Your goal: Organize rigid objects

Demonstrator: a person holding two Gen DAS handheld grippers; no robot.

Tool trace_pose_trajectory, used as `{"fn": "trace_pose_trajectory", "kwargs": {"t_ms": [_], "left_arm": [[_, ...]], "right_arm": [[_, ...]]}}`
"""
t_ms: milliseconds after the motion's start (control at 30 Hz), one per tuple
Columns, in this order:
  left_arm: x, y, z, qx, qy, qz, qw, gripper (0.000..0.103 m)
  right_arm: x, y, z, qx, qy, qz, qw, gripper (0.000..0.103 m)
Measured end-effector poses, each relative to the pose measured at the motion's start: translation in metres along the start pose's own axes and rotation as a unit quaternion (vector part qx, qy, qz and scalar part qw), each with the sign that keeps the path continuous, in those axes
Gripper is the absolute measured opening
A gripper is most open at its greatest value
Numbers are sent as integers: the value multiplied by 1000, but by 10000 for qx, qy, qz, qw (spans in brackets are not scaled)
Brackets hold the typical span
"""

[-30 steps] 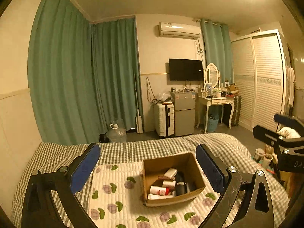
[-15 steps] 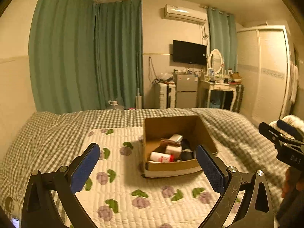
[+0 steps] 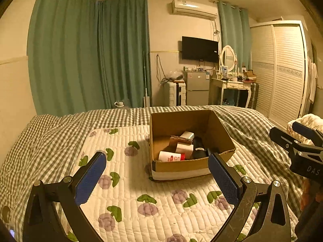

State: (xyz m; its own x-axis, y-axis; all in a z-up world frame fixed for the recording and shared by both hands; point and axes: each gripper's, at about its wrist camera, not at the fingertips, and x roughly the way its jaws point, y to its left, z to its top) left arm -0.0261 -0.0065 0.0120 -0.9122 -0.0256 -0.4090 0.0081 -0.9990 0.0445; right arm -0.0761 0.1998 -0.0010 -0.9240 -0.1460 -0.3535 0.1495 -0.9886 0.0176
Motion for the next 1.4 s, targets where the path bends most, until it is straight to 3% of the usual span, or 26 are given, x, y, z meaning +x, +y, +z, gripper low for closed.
{"fn": "trace_pose_trajectory", "kwargs": {"t_ms": [200,1400], "left_arm": [[-1,-4,0,109,-3,-85,9999,103],[7,-5,-1,9,127,-162,9998,103]], "right_arm": [[5,-5,-3,139,196,-24,9997,103],[18,2,-11,140,452,31,9989,103]]}}
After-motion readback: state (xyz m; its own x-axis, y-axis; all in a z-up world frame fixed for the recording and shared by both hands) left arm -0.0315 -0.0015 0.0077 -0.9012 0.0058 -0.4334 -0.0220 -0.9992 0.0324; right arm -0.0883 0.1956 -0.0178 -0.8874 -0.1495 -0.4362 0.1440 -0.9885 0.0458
